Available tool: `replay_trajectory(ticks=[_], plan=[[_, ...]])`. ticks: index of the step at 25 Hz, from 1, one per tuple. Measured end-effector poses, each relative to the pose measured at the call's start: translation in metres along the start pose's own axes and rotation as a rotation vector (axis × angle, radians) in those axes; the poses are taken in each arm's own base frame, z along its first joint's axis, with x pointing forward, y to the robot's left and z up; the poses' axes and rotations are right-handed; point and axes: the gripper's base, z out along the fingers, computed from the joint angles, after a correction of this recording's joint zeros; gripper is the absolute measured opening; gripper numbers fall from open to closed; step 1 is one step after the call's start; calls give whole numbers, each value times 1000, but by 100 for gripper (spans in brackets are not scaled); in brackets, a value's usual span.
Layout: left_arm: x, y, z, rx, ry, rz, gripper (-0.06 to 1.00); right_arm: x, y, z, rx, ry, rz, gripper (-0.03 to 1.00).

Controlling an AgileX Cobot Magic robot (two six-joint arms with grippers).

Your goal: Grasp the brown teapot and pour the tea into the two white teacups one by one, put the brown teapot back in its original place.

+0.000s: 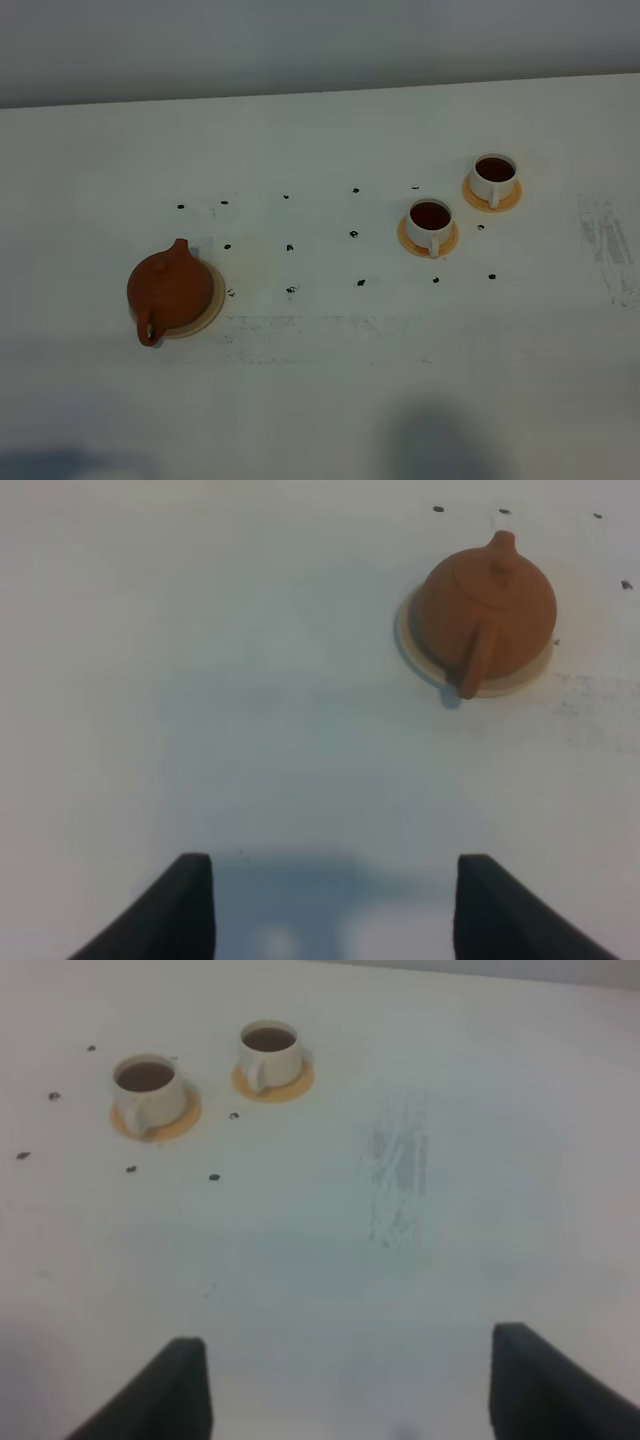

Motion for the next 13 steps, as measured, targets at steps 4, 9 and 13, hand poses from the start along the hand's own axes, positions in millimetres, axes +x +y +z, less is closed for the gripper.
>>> replay_trajectory(ticks=[4,9,13], plan=[[0,0,0,0,0,0,52,0,0,0,0,0,1,59],[0,0,0,0,0,0,52,0,0,0,0,0,1,59],[0,0,0,0,0,0,52,0,0,0,1,0,1,59]])
